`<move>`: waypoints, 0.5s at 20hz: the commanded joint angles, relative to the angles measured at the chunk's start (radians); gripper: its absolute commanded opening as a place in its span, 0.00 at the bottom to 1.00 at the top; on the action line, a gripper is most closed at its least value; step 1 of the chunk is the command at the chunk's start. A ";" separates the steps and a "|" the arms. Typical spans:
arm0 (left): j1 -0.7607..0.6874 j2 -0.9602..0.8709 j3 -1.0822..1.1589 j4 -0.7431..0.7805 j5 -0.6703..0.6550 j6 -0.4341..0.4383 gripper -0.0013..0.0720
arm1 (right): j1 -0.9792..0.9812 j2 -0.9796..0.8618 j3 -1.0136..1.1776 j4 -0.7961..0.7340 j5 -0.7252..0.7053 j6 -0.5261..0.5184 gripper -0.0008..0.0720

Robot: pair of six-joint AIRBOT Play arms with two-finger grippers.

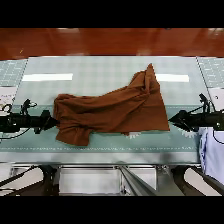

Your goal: Fold the shirts.

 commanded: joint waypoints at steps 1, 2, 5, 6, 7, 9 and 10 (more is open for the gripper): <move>-0.011 -0.003 0.018 -0.010 -0.013 0.023 0.04 | 0.000 -0.024 -0.001 -0.012 -0.012 0.039 0.58; -0.011 -0.003 0.018 -0.010 -0.013 0.023 0.04 | 0.000 -0.045 -0.001 0.010 -0.012 0.036 0.58; -0.011 -0.003 0.018 -0.010 -0.016 0.023 0.04 | 0.000 -0.123 -0.001 0.027 -0.011 0.019 0.58; -0.011 -0.003 0.018 -0.010 -0.016 0.023 0.04 | 0.000 -0.143 -0.001 0.024 -0.011 0.019 0.58; -0.011 -0.003 0.018 -0.010 -0.016 0.023 0.04 | 0.000 -0.161 -0.001 0.025 -0.013 0.019 0.58; -0.011 -0.003 0.018 -0.011 -0.010 0.023 0.04 | 0.021 -0.189 -0.001 0.041 -0.026 0.014 0.58; -0.012 -0.003 0.018 -0.011 -0.004 0.023 0.04 | 0.044 -0.201 0.000 0.065 -0.043 0.000 0.58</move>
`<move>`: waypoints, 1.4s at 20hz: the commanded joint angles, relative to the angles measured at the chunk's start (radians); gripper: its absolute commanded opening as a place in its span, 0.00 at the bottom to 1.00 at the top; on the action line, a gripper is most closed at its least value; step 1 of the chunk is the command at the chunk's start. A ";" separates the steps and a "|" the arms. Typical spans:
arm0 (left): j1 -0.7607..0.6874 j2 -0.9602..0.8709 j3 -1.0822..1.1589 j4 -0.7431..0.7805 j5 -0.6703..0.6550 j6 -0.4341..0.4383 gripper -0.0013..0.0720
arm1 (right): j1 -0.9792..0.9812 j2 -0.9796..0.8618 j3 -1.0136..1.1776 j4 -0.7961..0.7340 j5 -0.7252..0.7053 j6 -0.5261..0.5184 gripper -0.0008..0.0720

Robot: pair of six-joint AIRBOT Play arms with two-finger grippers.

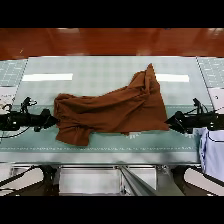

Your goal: Fold the shirts.

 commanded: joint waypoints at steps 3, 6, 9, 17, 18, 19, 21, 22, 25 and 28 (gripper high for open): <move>-0.005 0.000 0.001 -0.001 0.006 0.002 0.04 | 0.138 -0.078 0.003 0.139 -0.120 -0.040 0.52; -0.005 0.013 0.009 -0.032 -0.022 0.002 0.04 | 0.208 -0.088 0.069 0.205 -0.099 -0.100 0.05; -0.005 0.076 0.088 -0.109 -0.082 0.002 0.04 | 0.214 -0.064 0.238 0.203 0.051 -0.097 0.05; -0.011 0.399 0.689 -0.399 0.120 -0.002 0.04 | 0.215 0.046 1.108 0.124 0.123 0.132 0.05; -0.010 0.422 0.777 -0.393 0.138 -0.002 0.04 | 0.214 0.047 1.213 0.120 0.142 0.142 0.05; -0.008 0.439 0.855 -0.384 0.149 -0.002 0.04 | 0.214 0.053 1.317 0.110 0.159 0.148 0.05; -0.006 0.472 0.998 -0.338 0.169 -0.002 0.04 | 0.214 0.080 1.478 0.083 0.175 0.154 0.05; -0.003 0.489 1.059 -0.292 0.180 -0.002 0.04 | 0.214 0.112 1.514 0.070 0.169 0.153 0.05; 0.030 0.566 1.159 -0.069 0.182 -0.124 0.04 | 0.214 0.255 1.522 -0.091 0.200 0.127 0.05; 0.055 0.689 1.157 0.163 0.123 -0.190 0.04 | 0.214 0.386 1.514 -0.217 0.241 0.134 0.05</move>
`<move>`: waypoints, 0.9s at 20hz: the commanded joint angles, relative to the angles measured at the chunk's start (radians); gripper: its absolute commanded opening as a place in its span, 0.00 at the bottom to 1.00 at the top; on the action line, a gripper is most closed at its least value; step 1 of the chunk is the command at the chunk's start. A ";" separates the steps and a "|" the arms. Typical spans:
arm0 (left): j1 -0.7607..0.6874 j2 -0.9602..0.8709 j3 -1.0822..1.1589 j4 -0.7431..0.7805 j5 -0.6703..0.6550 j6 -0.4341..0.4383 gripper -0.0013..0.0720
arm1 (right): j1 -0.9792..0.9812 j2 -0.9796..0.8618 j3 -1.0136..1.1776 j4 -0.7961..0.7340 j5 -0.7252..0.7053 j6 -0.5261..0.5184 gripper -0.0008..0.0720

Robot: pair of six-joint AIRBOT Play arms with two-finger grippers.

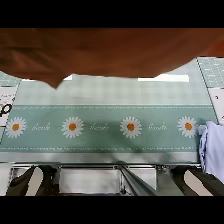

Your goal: Fold the shirts.

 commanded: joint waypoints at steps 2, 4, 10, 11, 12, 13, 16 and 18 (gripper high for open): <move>0.000 0.169 0.041 0.365 -0.084 -0.137 0.04 | 0.001 0.193 -0.010 -0.170 0.057 0.020 0.05; -0.086 0.232 0.016 0.489 -0.082 -0.160 0.04 | 0.001 0.275 -0.072 -0.218 0.087 0.029 0.05; -0.327 0.286 -0.027 0.886 -0.290 -0.309 0.04 | 0.001 0.430 -0.268 -0.351 0.129 0.097 0.05; -0.333 0.283 -0.056 0.886 -0.314 -0.315 0.04 | 0.001 0.430 -0.299 -0.344 0.145 0.106 0.05; -0.333 0.278 -0.100 0.864 -0.327 -0.321 0.04 | 0.001 0.430 -0.340 -0.330 0.145 0.108 0.05; -0.333 0.269 -0.154 0.832 -0.331 -0.321 0.04 | 0.001 0.430 -0.392 -0.306 0.142 0.107 0.05; -0.333 0.208 -0.315 0.704 -0.325 -0.320 0.04 | 0.001 0.423 -0.582 -0.214 0.088 0.103 0.05; -0.333 0.127 -0.423 0.609 -0.286 -0.305 0.04 | 0.002 0.381 -0.711 -0.134 0.027 0.060 0.05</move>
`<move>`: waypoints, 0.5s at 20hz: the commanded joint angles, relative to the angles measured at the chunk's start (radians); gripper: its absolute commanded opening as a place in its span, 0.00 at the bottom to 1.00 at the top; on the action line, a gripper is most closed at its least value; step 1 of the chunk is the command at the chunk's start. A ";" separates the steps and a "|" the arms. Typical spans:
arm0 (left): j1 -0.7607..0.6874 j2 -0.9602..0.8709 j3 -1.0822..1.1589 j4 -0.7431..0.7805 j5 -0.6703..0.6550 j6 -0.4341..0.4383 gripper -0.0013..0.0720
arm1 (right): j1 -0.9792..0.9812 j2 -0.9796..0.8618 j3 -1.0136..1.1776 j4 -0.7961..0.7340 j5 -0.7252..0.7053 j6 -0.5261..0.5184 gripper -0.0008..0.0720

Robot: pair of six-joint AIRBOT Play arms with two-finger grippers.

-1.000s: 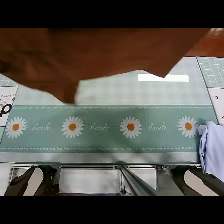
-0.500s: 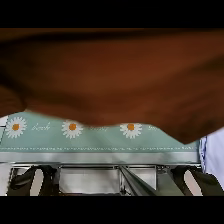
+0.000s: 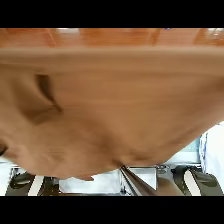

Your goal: Fold the shirts.

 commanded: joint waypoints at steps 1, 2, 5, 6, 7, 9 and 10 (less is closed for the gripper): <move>-0.008 -0.121 -0.183 -0.152 0.057 0.013 0.04 | 0.000 -0.063 -0.223 0.136 -0.108 -0.059 0.05; -0.008 -0.185 -0.226 -0.185 0.113 0.032 0.04 | 0.000 -0.110 -0.274 0.158 -0.158 -0.082 0.05; -0.008 -0.438 -0.264 -0.219 0.280 0.042 0.04 | 0.000 -0.342 -0.352 0.235 -0.328 -0.175 0.05; -0.008 -0.529 -0.257 -0.234 0.333 0.042 0.04 | 0.000 -0.432 -0.351 0.260 -0.385 -0.197 0.05; -0.008 -0.620 -0.240 -0.239 0.388 0.041 0.04 | 0.000 -0.529 -0.349 0.295 -0.455 -0.220 0.05; -0.008 -0.795 -0.176 -0.279 0.489 0.040 0.04 | 0.000 -0.716 -0.309 0.361 -0.545 -0.241 0.05; -0.008 -0.879 -0.131 -0.303 0.523 0.040 0.04 | 0.000 -0.810 -0.267 0.406 -0.555 -0.269 0.05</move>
